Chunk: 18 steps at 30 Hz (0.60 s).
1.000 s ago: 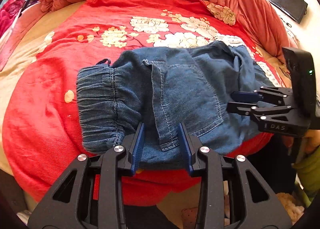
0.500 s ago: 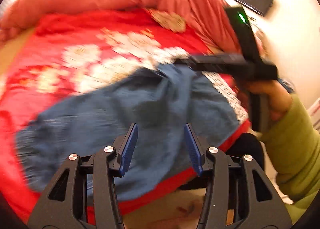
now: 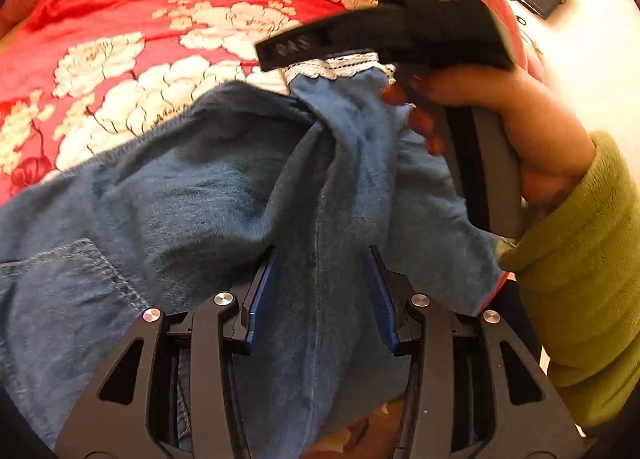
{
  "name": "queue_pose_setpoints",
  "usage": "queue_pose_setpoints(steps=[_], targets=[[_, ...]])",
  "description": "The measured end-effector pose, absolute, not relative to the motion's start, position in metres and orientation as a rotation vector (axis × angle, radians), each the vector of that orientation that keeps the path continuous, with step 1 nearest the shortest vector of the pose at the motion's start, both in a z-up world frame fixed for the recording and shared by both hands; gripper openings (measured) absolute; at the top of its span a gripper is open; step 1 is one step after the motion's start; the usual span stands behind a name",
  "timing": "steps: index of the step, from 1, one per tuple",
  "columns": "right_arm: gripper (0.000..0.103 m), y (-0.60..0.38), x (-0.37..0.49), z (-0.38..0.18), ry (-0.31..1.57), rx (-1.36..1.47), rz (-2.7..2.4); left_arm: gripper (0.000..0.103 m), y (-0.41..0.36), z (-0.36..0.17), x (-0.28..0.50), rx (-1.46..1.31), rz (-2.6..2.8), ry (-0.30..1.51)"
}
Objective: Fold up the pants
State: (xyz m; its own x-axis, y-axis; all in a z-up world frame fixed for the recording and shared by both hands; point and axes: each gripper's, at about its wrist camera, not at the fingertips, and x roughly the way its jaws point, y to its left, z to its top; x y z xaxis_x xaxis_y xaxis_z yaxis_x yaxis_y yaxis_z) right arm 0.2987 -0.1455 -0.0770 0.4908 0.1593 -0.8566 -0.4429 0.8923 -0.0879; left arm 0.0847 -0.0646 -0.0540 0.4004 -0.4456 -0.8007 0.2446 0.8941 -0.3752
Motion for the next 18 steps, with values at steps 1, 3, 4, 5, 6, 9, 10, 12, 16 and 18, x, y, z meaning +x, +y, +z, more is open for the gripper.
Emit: queue_pose_setpoints(steps=[1, 3, 4, 5, 6, 9, 10, 12, 16, 18], targets=[[0.061, -0.144, 0.303, -0.081, 1.003, -0.320, 0.363, 0.033, -0.064, -0.055, 0.087, -0.212, -0.439, 1.075], [0.058, -0.142, 0.311, -0.090, 1.013, -0.335, 0.345, 0.032, -0.062, -0.056, 0.089, -0.225, -0.439, 1.074], [0.044, -0.142, 0.315, -0.094, 1.010, -0.342, 0.340, 0.032, -0.062, -0.057, 0.091, -0.230, -0.440, 1.074], [0.038, -0.143, 0.317, -0.096, 1.007, -0.344, 0.334, 0.031, -0.061, -0.057, 0.092, -0.229, -0.438, 1.074], [0.028, -0.145, 0.318, -0.096, 1.006, -0.339, 0.336, 0.031, -0.061, -0.058, 0.094, -0.230, -0.438, 1.073], [0.010, -0.159, 0.322, -0.091, 0.997, -0.267, 0.357, 0.031, -0.061, -0.058, 0.099, -0.222, -0.437, 1.070], [0.010, -0.170, 0.322, -0.088, 0.993, -0.197, 0.375, 0.031, -0.062, -0.058, 0.099, -0.214, -0.435, 1.066], [0.009, -0.188, 0.318, -0.081, 0.979, -0.117, 0.379, 0.031, -0.066, -0.054, 0.098, -0.202, -0.432, 1.062], [0.009, -0.216, 0.299, -0.062, 0.923, -0.043, 0.378, 0.031, -0.070, -0.053, 0.095, -0.180, -0.428, 1.051], [0.009, -0.235, 0.286, -0.050, 0.894, 0.010, 0.378, 0.031, -0.071, -0.051, 0.095, -0.173, -0.430, 1.045]])
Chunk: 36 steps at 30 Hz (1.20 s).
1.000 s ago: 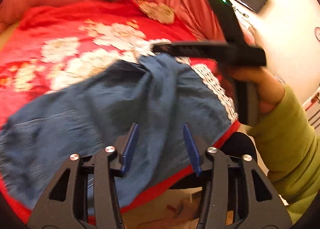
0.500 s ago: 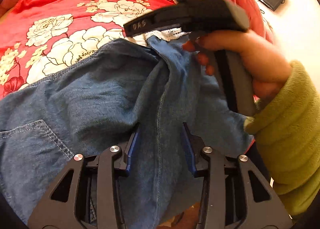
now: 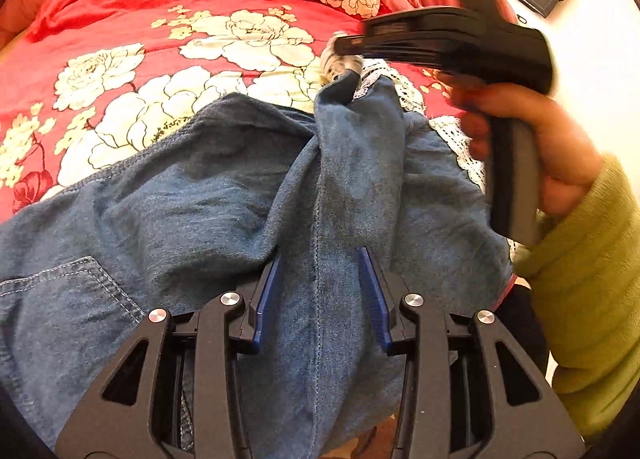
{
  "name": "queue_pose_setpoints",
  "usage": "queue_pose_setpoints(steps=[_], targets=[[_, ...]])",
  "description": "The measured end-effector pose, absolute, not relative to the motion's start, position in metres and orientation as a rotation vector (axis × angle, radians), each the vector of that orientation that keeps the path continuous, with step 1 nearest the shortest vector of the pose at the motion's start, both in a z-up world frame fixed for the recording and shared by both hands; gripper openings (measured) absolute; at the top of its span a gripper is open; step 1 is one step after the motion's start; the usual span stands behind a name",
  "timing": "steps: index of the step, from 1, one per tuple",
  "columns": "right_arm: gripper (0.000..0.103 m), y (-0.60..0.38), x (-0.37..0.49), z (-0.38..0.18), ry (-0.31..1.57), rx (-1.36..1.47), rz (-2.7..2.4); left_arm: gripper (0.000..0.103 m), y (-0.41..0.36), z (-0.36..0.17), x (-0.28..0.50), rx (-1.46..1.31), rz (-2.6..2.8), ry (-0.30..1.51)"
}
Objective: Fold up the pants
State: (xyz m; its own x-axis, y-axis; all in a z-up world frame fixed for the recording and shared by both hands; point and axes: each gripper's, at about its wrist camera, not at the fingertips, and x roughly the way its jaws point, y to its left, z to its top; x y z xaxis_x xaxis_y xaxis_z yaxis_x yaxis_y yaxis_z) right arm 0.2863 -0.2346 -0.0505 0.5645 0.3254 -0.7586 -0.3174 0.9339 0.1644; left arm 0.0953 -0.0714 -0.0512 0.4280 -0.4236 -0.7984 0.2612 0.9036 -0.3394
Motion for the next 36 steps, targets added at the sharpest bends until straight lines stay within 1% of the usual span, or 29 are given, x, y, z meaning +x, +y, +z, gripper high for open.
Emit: queue_pose_setpoints(steps=[7, 8, 9, 10, 11, 14, 21, 22, 23, 25, 27, 28, 29, 36], targets=[[0.009, -0.296, 0.235, -0.020, 0.808, 0.115, 0.323, 0.031, -0.087, -0.035, 0.081, -0.143, -0.473, 0.966], [0.009, -0.304, 0.226, -0.020, 0.799, 0.131, 0.307, 0.030, -0.088, -0.037, 0.083, -0.138, -0.473, 0.969], [0.009, -0.314, 0.217, -0.020, 0.792, 0.153, 0.295, 0.027, -0.091, -0.038, 0.084, -0.131, -0.472, 0.976], [0.009, -0.326, 0.205, -0.019, 0.785, 0.180, 0.282, 0.017, -0.092, -0.039, 0.084, -0.120, -0.471, 0.978], [0.009, -0.335, 0.196, -0.020, 0.780, 0.198, 0.270, 0.011, -0.094, -0.040, 0.083, -0.096, -0.467, 0.978], [0.009, -0.362, 0.165, -0.023, 0.781, 0.259, 0.238, 0.006, -0.099, -0.039, 0.080, -0.037, -0.461, 0.957], [0.009, -0.399, 0.111, -0.046, 0.831, 0.345, 0.203, 0.007, -0.104, -0.043, 0.068, 0.038, -0.483, 0.933], [0.009, -0.402, 0.108, -0.051, 0.840, 0.355, 0.197, 0.008, -0.107, -0.043, 0.067, 0.055, -0.485, 0.931], [0.009, -0.406, 0.105, -0.054, 0.844, 0.374, 0.193, 0.013, -0.111, -0.043, 0.066, 0.075, -0.484, 0.926], [0.009, -0.411, 0.101, -0.055, 0.842, 0.396, 0.191, 0.018, -0.117, -0.044, 0.065, 0.105, -0.486, 0.925], [0.009, -0.411, 0.101, -0.052, 0.833, 0.398, 0.188, 0.018, -0.123, -0.047, 0.065, 0.138, -0.489, 0.921], [0.009, -0.411, 0.101, -0.050, 0.829, 0.398, 0.192, 0.016, -0.126, -0.048, 0.066, 0.152, -0.489, 0.923], [0.009, -0.411, 0.102, -0.049, 0.827, 0.395, 0.192, 0.000, -0.129, -0.049, 0.066, 0.164, -0.488, 0.929], [0.009, -0.417, 0.093, -0.045, 0.819, 0.383, 0.179, 0.000, -0.131, -0.030, 0.041, 0.185, -0.546, 0.898]])
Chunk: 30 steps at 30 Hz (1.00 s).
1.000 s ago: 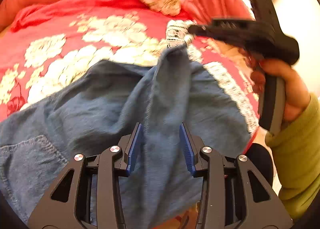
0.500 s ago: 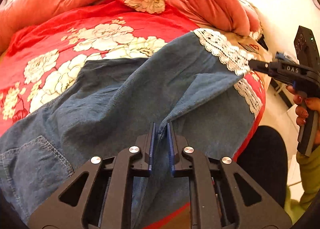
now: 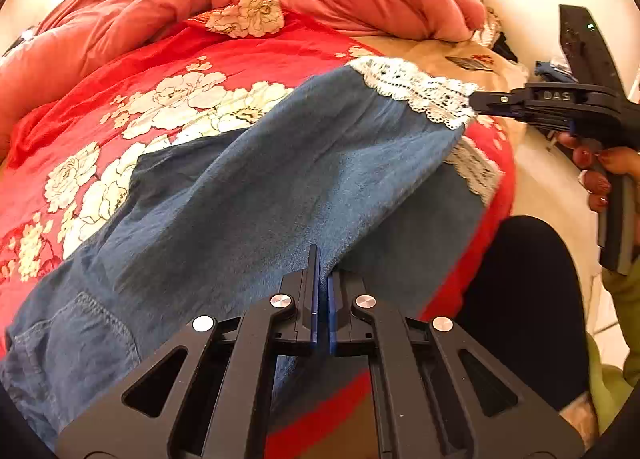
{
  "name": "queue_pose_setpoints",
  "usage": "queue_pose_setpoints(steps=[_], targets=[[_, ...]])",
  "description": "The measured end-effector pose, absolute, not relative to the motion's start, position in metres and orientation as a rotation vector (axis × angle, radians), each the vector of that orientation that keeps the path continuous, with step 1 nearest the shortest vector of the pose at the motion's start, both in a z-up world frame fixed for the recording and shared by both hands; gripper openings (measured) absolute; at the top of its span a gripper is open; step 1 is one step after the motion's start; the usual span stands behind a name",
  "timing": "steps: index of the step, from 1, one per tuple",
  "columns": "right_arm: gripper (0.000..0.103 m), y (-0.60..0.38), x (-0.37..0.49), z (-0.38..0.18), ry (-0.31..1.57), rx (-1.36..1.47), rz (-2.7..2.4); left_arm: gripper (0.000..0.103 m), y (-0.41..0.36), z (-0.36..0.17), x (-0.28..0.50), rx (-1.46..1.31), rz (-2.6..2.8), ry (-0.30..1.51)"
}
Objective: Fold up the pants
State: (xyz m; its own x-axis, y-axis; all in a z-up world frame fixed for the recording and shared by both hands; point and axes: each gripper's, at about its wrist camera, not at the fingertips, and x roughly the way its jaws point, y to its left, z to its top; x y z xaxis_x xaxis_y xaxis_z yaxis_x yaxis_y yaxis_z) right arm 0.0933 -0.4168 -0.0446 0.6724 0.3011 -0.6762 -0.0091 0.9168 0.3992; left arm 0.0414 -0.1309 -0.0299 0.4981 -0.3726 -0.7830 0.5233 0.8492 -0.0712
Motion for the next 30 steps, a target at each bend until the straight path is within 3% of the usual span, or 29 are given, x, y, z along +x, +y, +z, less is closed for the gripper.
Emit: queue_pose_setpoints(steps=[25, 28, 30], targets=[[0.009, -0.416, 0.062, -0.087, 0.986, 0.283, 0.098, 0.003, -0.147, -0.054, 0.019, 0.238, -0.571, 0.938], [0.015, -0.417, 0.062, -0.093, 1.002, 0.284, 0.091, 0.006, -0.149, -0.063, 0.017, 0.250, -0.569, 0.940], [0.019, -0.422, 0.058, -0.088, 0.988, 0.299, 0.087, 0.014, -0.146, -0.061, 0.014, 0.233, -0.597, 0.938]])
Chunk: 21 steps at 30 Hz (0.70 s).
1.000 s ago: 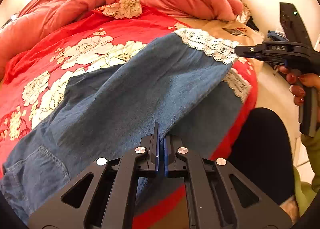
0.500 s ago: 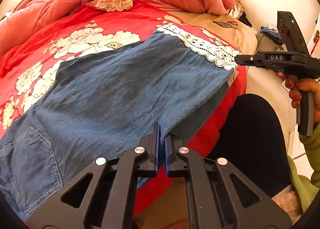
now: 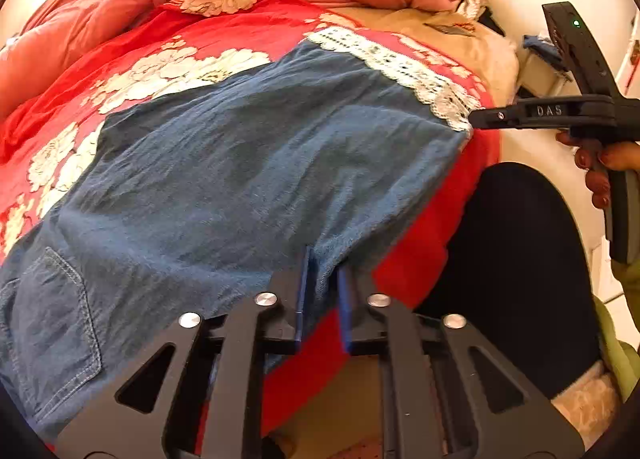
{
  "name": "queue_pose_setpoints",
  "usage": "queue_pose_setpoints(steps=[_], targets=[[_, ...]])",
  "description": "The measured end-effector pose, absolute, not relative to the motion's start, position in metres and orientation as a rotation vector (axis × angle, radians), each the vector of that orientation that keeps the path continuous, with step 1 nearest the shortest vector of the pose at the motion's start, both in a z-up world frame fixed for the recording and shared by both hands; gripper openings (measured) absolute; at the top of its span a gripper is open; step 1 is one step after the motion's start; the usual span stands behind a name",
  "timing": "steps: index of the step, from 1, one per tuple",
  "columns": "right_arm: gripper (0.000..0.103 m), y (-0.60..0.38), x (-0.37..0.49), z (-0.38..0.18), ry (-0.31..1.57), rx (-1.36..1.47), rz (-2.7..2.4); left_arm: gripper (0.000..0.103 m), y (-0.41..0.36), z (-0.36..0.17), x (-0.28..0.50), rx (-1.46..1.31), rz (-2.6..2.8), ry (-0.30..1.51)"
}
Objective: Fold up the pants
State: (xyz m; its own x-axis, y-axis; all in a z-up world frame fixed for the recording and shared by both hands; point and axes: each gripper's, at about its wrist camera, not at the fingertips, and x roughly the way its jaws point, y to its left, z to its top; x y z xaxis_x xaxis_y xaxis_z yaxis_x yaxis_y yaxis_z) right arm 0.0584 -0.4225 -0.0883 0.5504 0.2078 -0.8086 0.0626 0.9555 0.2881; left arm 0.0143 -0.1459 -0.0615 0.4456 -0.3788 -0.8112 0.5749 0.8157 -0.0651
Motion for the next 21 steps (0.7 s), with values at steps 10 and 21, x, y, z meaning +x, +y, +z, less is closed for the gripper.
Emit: queue_pose_setpoints(steps=[10, 21], targets=[[0.036, -0.366, 0.054, -0.049, 0.882, 0.158, 0.308, 0.034, -0.062, -0.016, -0.013, 0.063, -0.494, 0.851], [0.052, -0.283, 0.075, -0.091, 0.994, 0.046, 0.446, 0.066, 0.099, -0.017, -0.006, -0.066, 0.168, 0.844]])
